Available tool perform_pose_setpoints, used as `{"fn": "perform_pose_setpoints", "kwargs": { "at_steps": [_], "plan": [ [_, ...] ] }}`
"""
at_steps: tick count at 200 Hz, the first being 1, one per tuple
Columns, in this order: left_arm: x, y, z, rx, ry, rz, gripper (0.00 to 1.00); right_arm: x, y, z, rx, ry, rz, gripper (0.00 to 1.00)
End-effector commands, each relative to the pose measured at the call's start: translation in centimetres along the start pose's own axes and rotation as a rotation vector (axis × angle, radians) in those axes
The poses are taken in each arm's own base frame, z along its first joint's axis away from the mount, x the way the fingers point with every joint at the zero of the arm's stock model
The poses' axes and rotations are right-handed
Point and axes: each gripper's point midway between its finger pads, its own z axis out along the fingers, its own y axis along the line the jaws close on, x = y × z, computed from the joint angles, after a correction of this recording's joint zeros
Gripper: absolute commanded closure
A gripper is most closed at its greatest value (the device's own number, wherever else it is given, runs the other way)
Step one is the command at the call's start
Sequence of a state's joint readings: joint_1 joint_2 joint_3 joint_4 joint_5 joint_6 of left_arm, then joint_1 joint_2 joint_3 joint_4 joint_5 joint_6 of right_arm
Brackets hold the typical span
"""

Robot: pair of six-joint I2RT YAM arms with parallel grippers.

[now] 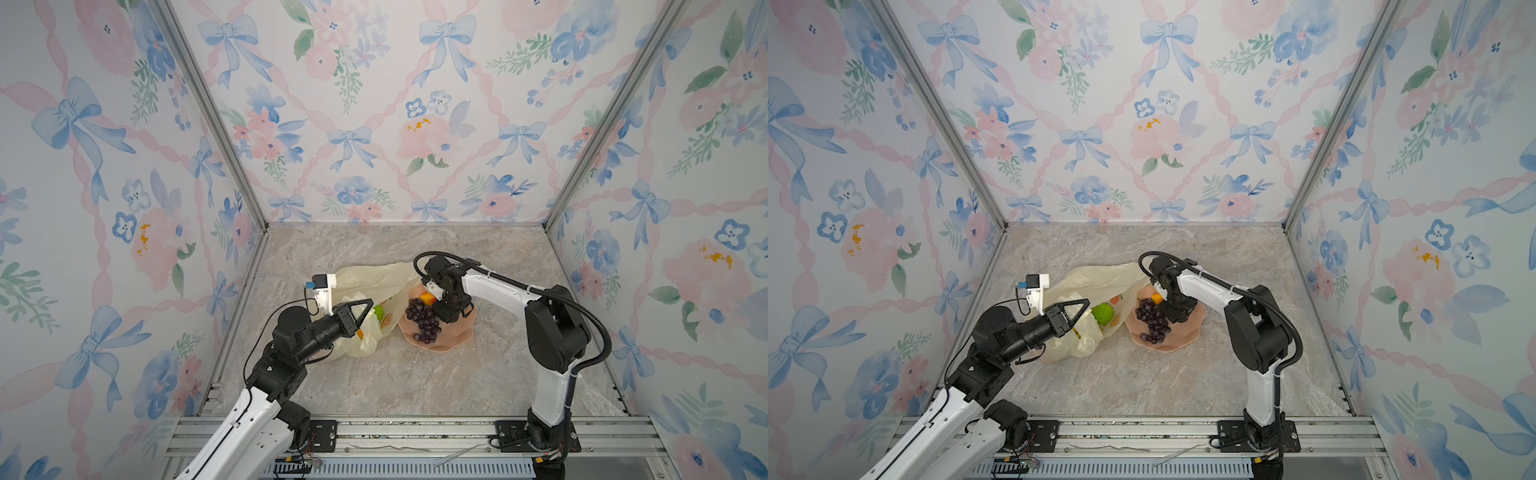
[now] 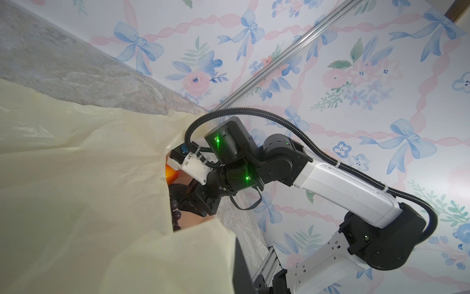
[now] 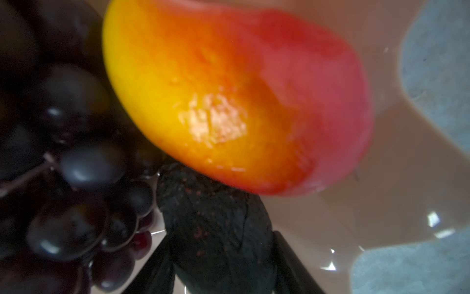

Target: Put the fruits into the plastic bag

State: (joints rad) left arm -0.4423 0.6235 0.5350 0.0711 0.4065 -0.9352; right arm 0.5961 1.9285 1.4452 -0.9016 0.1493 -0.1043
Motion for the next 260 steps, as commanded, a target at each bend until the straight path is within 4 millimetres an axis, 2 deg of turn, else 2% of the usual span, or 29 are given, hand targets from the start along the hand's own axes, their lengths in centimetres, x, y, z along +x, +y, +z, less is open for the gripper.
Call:
{"fn": "perform_pose_setpoints", "kwargs": {
  "at_steps": [1,51,54,78,165,209,240,260],
  "plan": [
    [-0.3,-0.8,-0.7,0.029,-0.015,0.022,1.00,0.3,-0.6,-3.2,-0.001,-0.055,0.040,0.54],
    [-0.1,-0.7,-0.7,0.039,-0.017,0.009,1.00,2.4,-0.4,-6.7,-0.084,-0.135,0.119,0.54],
    [-0.1,-0.7,-0.7,0.040,-0.017,0.009,1.00,2.5,-0.5,-7.6,-0.090,-0.160,0.128,0.54],
    [-0.2,-0.8,-0.7,0.047,-0.019,0.008,1.00,3.0,-0.2,-10.0,-0.174,-0.239,0.181,0.54],
    [0.0,-1.6,-1.2,0.080,-0.019,0.008,1.00,3.7,0.2,-22.6,-0.505,-0.645,0.349,0.54],
    [0.0,-2.1,-1.6,0.101,-0.015,0.008,1.00,4.2,1.5,-28.6,-0.696,-0.809,0.387,0.54],
    [0.4,-2.2,-1.6,0.096,0.016,-0.009,1.00,4.1,2.9,-31.3,-0.849,-0.880,0.413,0.54],
    [0.8,-2.3,-1.5,0.103,0.042,-0.016,1.00,3.6,3.6,-31.9,-0.910,-0.896,0.452,0.54]
  ]
}}
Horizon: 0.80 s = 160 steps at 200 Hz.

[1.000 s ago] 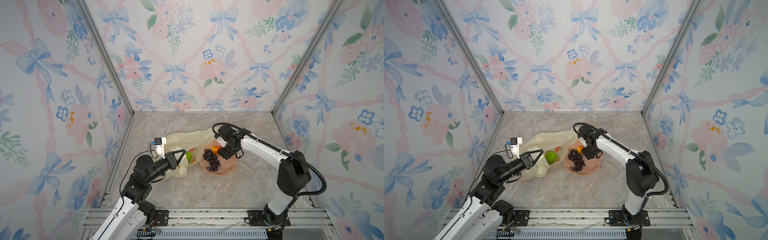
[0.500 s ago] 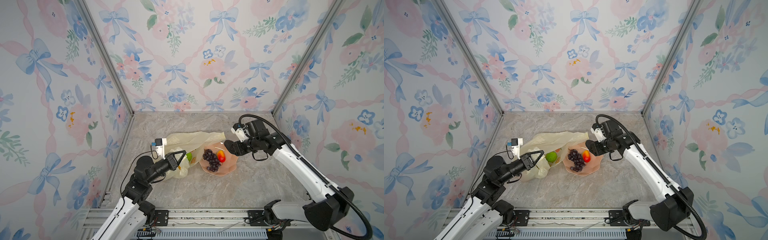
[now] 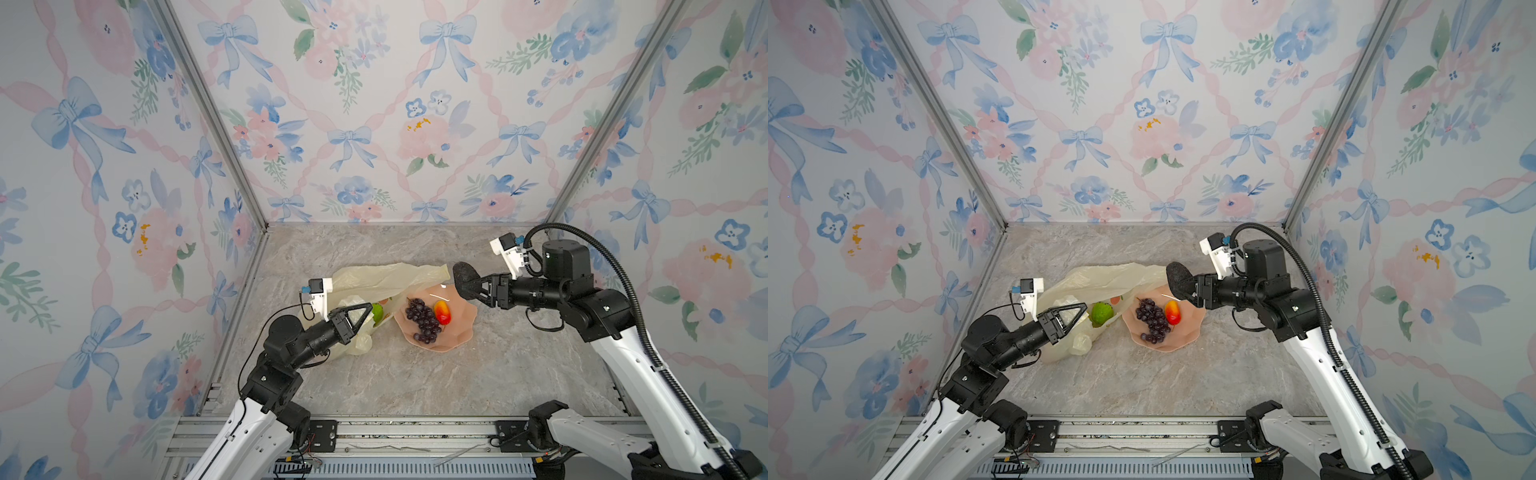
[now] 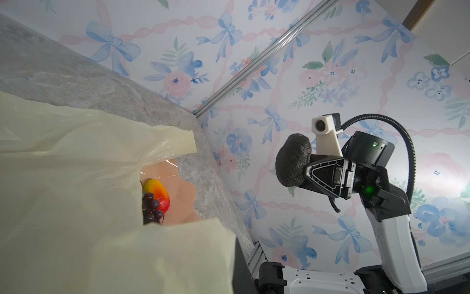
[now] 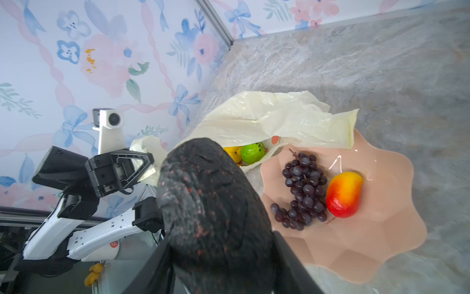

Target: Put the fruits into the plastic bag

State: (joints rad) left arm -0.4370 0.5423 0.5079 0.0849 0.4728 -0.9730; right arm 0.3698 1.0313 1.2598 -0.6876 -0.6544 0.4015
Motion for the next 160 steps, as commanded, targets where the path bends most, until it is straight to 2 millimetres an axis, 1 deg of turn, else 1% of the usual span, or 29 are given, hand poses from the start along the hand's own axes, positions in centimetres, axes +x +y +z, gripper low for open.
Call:
{"fn": "perform_pose_setpoints", "kwargs": {
  "at_steps": [1,19,28,51,73,105,136,160],
  "plan": [
    [0.2,-0.6,-0.1,0.016,0.034,-0.010,1.00,-0.6,2.3,0.5,-0.126,-0.034,0.092,0.55],
    [0.4,-0.6,-0.2,0.020,0.036,-0.015,1.00,0.0,1.5,1.8,-0.089,-0.011,0.197,0.56],
    [0.4,-0.6,-0.2,0.021,0.036,-0.016,1.00,0.5,1.4,2.5,-0.082,0.006,0.222,0.56],
    [0.5,-0.8,-0.4,0.030,0.036,-0.020,1.00,1.6,2.0,4.3,-0.079,0.053,0.243,0.55],
    [0.3,-1.1,-0.5,0.036,0.031,-0.026,1.00,3.2,3.0,6.2,-0.081,0.132,0.251,0.55],
    [-0.4,-2.1,-0.7,0.052,0.013,-0.021,1.00,5.7,3.5,8.6,-0.071,0.231,0.273,0.55],
    [-0.7,-2.5,-0.7,0.056,0.010,-0.017,1.00,7.9,4.3,10.8,-0.106,0.320,0.295,0.55],
    [-0.8,-2.9,-0.7,0.067,0.009,-0.009,1.00,9.3,4.6,12.5,-0.118,0.395,0.300,0.55]
  ]
}}
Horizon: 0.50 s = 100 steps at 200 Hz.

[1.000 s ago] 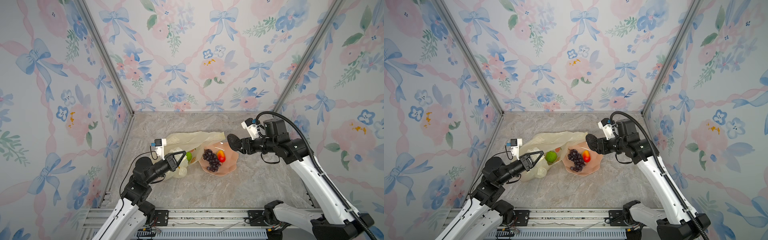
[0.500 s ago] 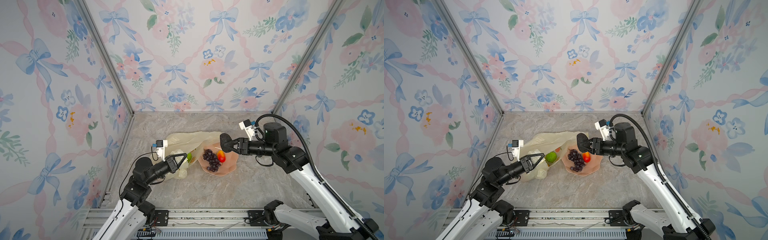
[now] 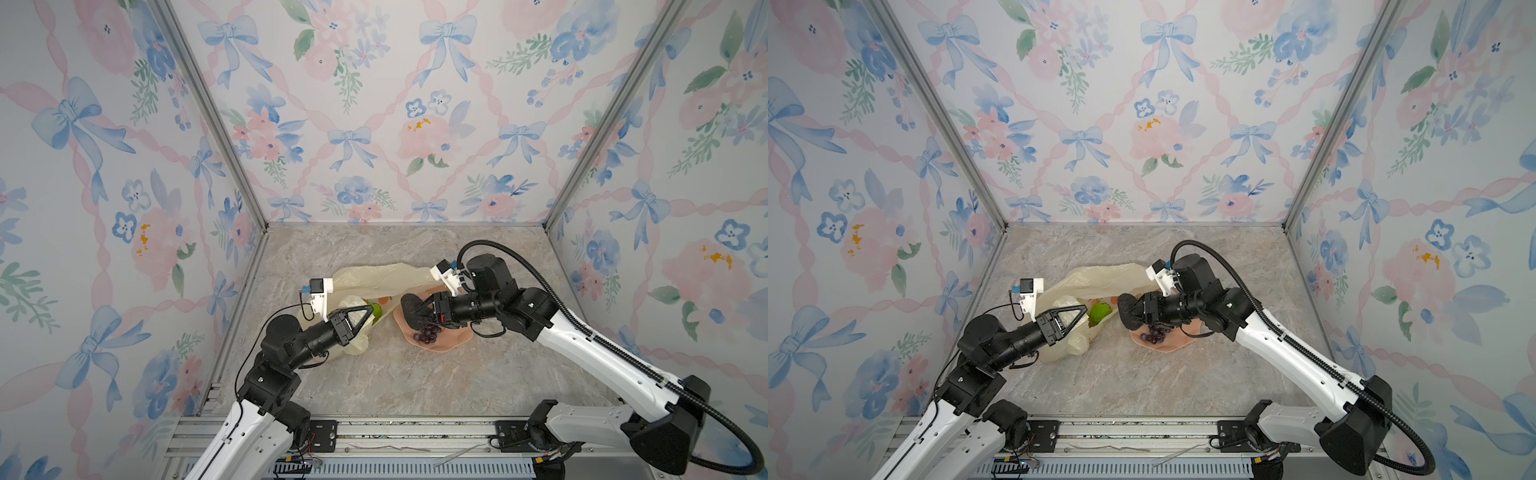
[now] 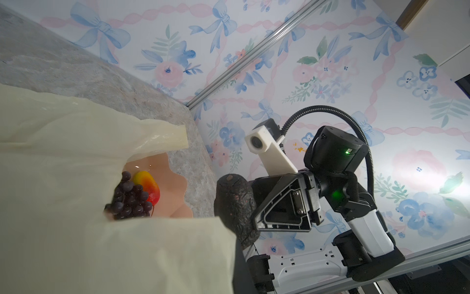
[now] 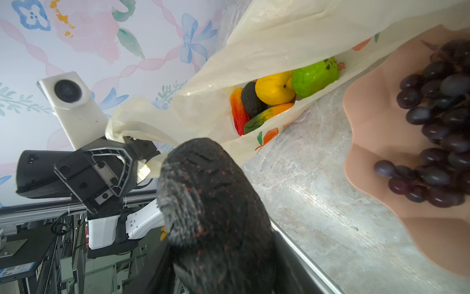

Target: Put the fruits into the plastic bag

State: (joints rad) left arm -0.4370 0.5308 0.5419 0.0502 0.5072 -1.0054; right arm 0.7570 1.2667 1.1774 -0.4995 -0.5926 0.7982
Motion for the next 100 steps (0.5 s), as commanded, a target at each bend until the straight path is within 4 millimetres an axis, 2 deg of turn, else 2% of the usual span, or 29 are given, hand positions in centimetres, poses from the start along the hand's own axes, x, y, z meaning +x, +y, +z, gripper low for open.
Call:
{"fn": "perform_pose_setpoints", "kwargs": {
  "at_steps": [1,30,82,87,100],
  "plan": [
    [-0.8,-1.6,-0.3,0.038,-0.013,0.020,1.00,0.6,0.4,1.9,-0.029,0.065,0.009,0.55],
    [-0.8,-2.0,-0.6,0.051,-0.015,0.025,1.00,0.6,0.2,4.6,-0.046,0.145,0.036,0.55],
    [-0.3,-2.2,-0.8,0.066,-0.001,0.032,1.00,-1.0,1.2,9.0,-0.100,0.233,0.061,0.56],
    [-0.2,-2.2,-0.8,0.068,0.000,0.034,1.00,-1.3,0.5,10.1,-0.088,0.244,0.079,0.56],
    [-0.1,-2.4,-1.0,0.076,0.003,0.038,1.00,-1.6,1.0,10.9,-0.116,0.277,0.094,0.56]
  ]
}}
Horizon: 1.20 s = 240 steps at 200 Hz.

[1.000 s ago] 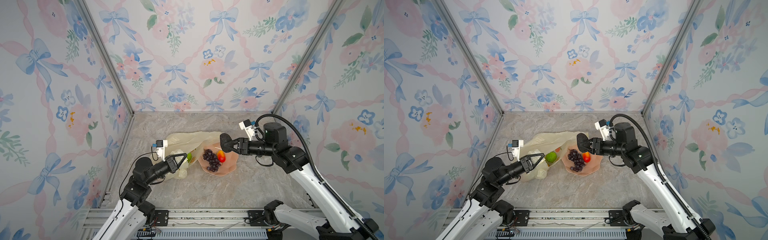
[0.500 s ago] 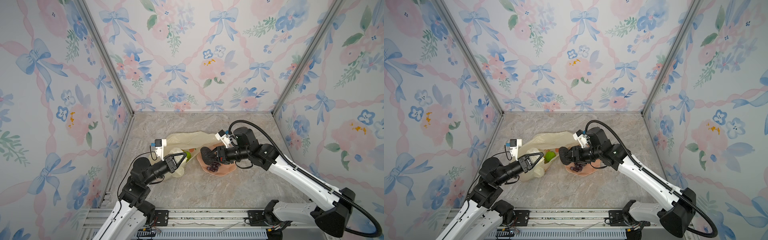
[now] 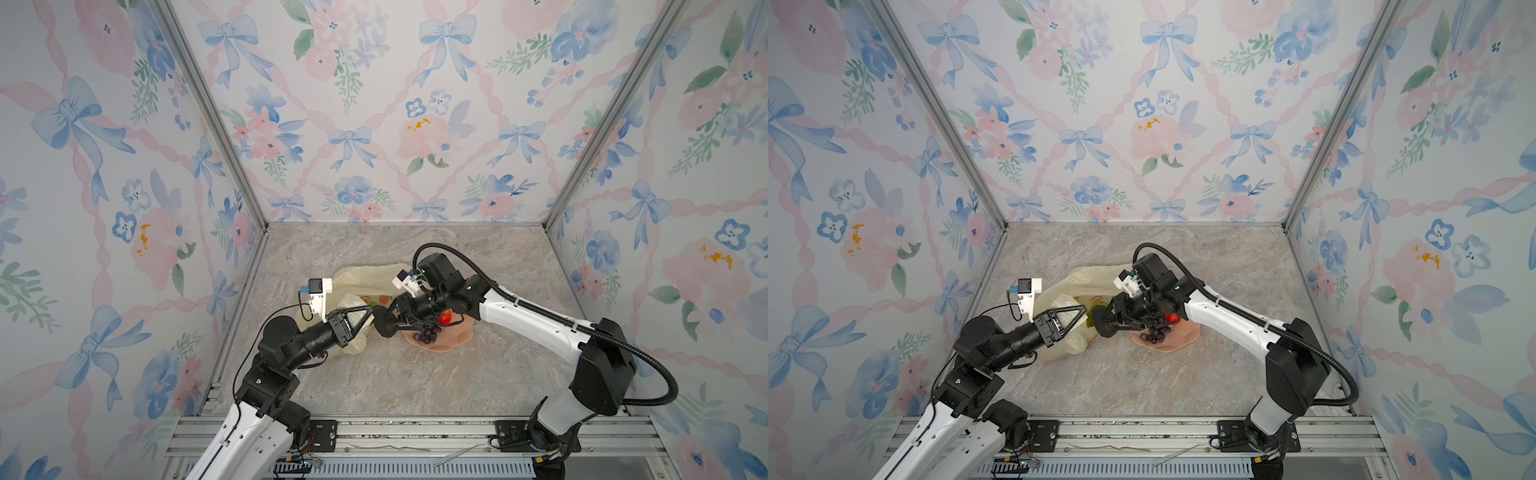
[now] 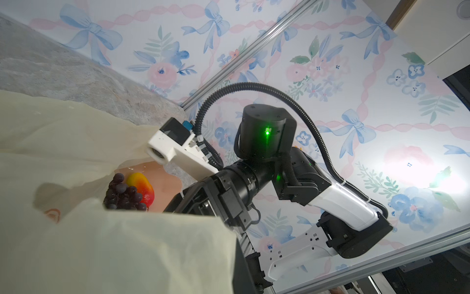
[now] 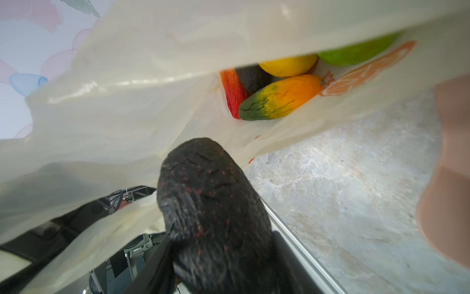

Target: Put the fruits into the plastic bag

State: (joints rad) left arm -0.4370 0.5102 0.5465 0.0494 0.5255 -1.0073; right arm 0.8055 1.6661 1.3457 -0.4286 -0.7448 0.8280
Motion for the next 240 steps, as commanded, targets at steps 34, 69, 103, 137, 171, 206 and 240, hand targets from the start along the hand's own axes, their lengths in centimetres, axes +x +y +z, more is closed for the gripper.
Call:
{"fn": "perform_pose_setpoints", "kwargs": {
  "at_steps": [34,69,103,137,171,206,240],
  "plan": [
    [0.0,-1.6,-0.7,0.053,-0.001,0.030,1.00,-3.0,3.6,2.4,-0.115,0.053,-0.012,0.57],
    [0.2,-1.5,-0.9,0.056,-0.002,0.029,1.00,-4.3,3.4,3.8,-0.143,0.063,0.029,0.57],
    [0.6,-1.2,-1.0,0.056,0.010,0.031,1.00,-5.4,2.8,5.2,-0.139,0.059,0.057,0.57],
    [0.4,-0.8,-1.0,0.042,-0.013,0.036,1.00,-5.9,0.7,7.6,-0.093,0.065,0.091,0.56],
    [0.1,-0.5,-0.7,0.037,-0.030,0.063,1.00,-5.1,-1.3,9.3,-0.034,0.083,0.106,0.54],
    [0.5,0.3,-0.5,0.032,-0.029,0.076,1.00,-5.1,-2.4,10.9,-0.005,0.072,0.126,0.50],
    [0.2,0.4,-0.6,0.028,-0.045,0.092,1.00,-5.7,-2.4,11.7,-0.013,0.069,0.121,0.45]
  ]
}}
